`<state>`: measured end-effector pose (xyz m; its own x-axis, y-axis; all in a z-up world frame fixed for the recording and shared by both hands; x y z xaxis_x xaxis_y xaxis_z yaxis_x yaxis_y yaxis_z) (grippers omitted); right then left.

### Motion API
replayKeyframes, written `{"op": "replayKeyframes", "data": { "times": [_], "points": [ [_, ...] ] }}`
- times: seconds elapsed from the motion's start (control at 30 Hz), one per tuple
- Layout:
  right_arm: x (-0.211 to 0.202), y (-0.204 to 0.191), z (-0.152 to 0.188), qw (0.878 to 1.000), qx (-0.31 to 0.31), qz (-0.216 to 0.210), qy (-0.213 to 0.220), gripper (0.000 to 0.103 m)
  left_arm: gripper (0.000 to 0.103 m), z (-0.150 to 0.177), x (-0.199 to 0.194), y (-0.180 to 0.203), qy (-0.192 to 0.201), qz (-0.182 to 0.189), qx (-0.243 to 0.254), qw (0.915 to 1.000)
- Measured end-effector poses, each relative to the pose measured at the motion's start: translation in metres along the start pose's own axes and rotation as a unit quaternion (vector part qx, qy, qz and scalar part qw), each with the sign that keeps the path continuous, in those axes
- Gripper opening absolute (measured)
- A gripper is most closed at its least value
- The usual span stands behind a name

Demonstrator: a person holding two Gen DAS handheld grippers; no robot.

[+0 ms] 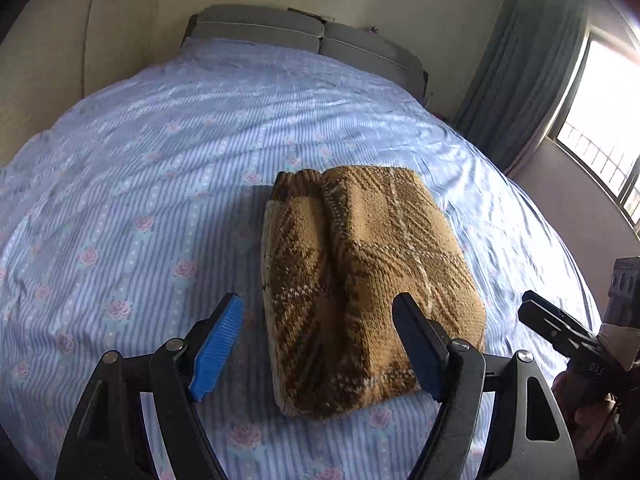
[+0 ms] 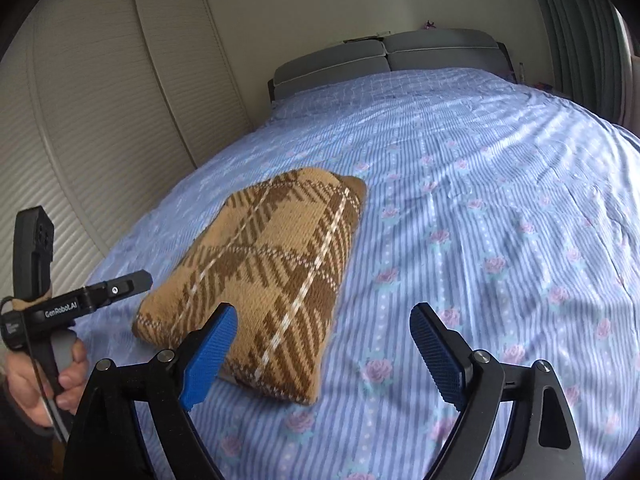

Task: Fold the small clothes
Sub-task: 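Grasp the folded sweater bundle with both grippers, then lift the folded bundle with both grippers and carry it toward the bed edge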

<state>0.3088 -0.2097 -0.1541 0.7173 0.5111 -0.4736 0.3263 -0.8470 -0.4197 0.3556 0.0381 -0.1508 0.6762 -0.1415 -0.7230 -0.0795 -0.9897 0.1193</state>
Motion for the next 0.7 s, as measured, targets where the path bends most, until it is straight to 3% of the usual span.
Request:
{"op": "replayKeyframes", "data": {
  "times": [0.2, 0.33, 0.43, 0.53, 0.7],
  "points": [
    [0.051, 0.025, -0.036, 0.997, 0.028, -0.058, -0.042, 0.089, 0.077, -0.013, 0.031, -0.002, -0.042, 0.036, -0.002, 0.9985],
    [0.085, 0.042, -0.041, 0.992, 0.066, -0.075, -0.08, 0.089, 0.078, -0.019, 0.05, -0.007, -0.055, 0.036, -0.004, 0.9979],
    [0.103, 0.049, -0.042, 0.987, 0.088, -0.1, -0.094, 0.089, 0.081, -0.02, 0.064, -0.011, -0.073, 0.058, -0.01, 0.9956],
    [0.121, 0.054, -0.041, 0.978, 0.116, -0.137, -0.104, 0.089, 0.09, -0.019, 0.078, -0.017, -0.087, 0.08, -0.021, 0.9927],
    [0.156, 0.063, -0.038, 0.954, 0.172, -0.206, -0.136, 0.089, 0.09, -0.014, 0.102, -0.022, -0.125, 0.148, -0.06, 0.9793]
  ]
}}
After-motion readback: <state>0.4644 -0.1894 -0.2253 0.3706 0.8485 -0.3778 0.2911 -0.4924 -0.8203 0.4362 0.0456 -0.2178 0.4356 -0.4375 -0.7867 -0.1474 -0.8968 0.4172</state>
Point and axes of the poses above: each gripper's, at about its wrist camera, not at the fingertips, and x roughly the way its jaws point, y to its right, z to its underside, the point moved 3 cm from there along x, roughly the way its jaws point, and after that the axes turned 15 degrees about -z, right-handed, at the moved point
